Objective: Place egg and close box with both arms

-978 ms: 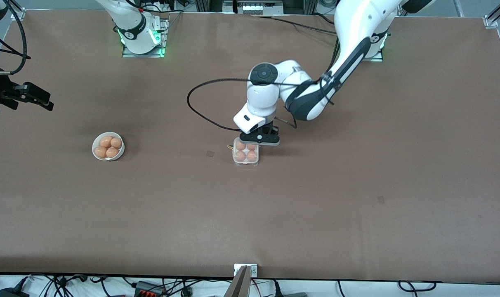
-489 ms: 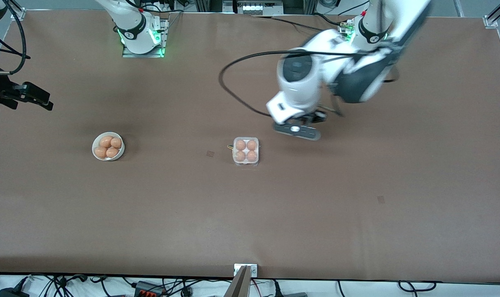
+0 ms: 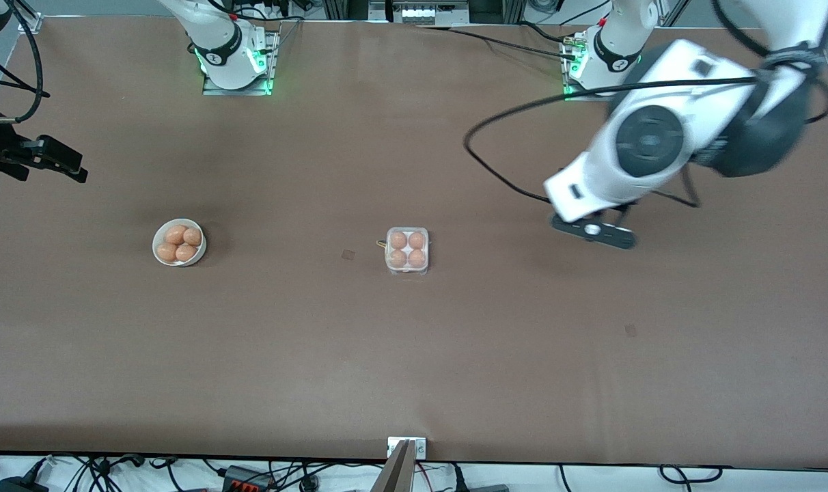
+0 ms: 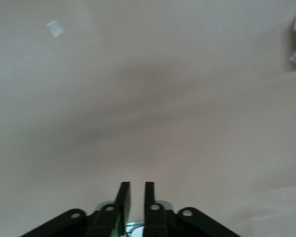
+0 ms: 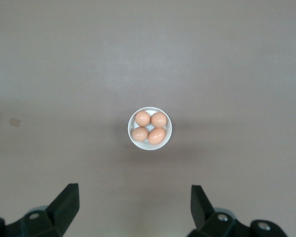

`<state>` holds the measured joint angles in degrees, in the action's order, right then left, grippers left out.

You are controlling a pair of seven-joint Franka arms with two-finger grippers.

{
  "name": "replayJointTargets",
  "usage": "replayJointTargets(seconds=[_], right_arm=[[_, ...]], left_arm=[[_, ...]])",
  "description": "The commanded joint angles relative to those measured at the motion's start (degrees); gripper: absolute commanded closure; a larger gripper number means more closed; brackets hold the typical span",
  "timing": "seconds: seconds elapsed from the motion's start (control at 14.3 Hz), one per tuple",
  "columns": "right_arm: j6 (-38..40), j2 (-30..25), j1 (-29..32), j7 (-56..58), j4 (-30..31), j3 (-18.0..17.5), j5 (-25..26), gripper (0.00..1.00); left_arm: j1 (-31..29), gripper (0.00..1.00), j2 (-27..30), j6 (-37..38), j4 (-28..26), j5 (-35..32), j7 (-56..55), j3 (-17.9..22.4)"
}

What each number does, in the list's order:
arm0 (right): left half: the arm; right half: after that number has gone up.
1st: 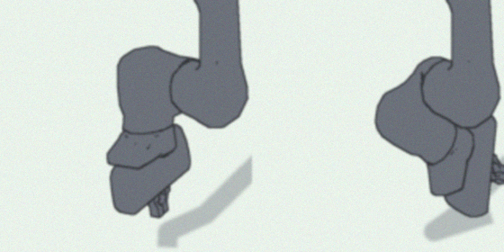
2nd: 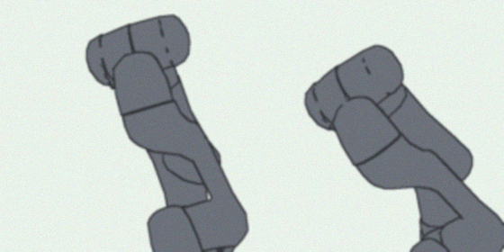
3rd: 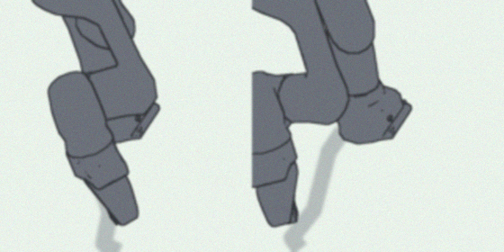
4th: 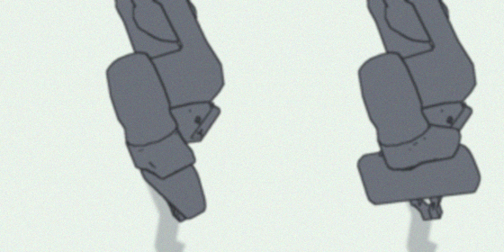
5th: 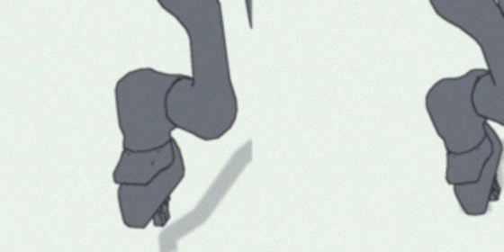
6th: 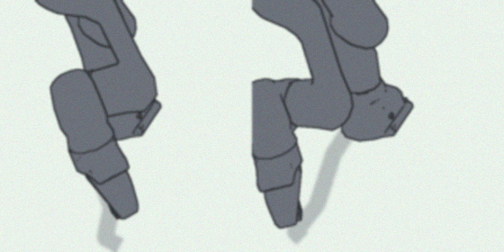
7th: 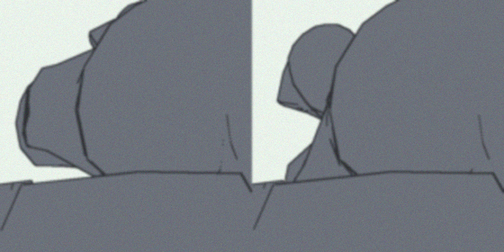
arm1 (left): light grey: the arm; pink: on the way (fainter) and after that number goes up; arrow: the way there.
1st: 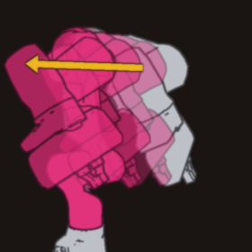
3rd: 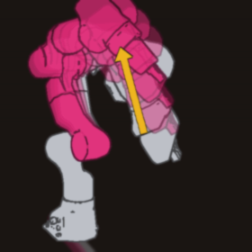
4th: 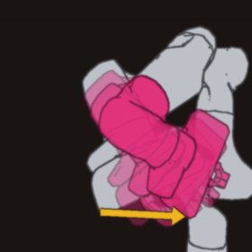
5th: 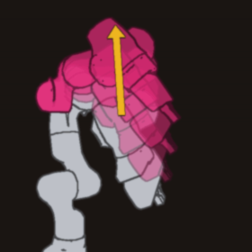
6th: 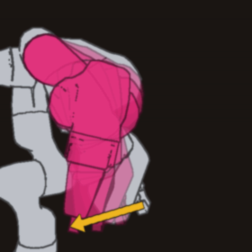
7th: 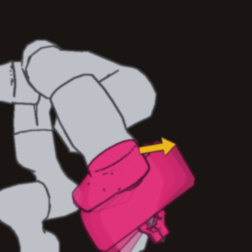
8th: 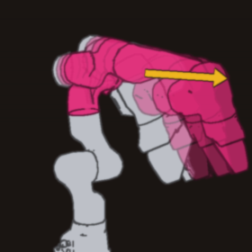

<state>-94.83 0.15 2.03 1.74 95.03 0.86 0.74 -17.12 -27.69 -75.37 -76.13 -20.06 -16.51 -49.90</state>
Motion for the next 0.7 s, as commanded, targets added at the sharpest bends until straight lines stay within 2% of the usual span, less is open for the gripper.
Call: replayJointTargets(seconds=[0.0,0.21,0.35,0.42,0.49,0.63], right_arm=[[0.88,-0.67,0.52,0.63,-0.29,-0.42,0.31,0.00],[0.88,-0.50,0.52,0.63,-0.20,-0.42,0.49,0.00],[0.88,-0.23,0.52,0.63,-0.20,-0.42,0.58,0.00],[0.96,-0.23,0.52,0.63,-0.20,-0.42,0.58,0.00],[0.88,-0.23,0.52,0.63,-0.20,-0.42,0.58,0.00],[0.88,-0.23,0.52,0.63,-0.20,-0.42,0.58,0.00]], left_arm=[[-4.84,0.00,2.90,1.27,0.81,1.60,1.40,-0.90],[-7.22,0.00,2.55,1.27,5.63,1.77,4.81,-0.29],[-7.58,0.00,3.34,0.92,5.64,4.04,5.88,1.64],[-6.97,0.00,4.91,0.84,5.38,7.54,6.14,6.18],[-4.70,0.00,8.41,-0.38,4.59,12.62,6.23,13.62],[1.10,0.00,12.38,-1.10,1.52,18.89,7.71,25.32]])
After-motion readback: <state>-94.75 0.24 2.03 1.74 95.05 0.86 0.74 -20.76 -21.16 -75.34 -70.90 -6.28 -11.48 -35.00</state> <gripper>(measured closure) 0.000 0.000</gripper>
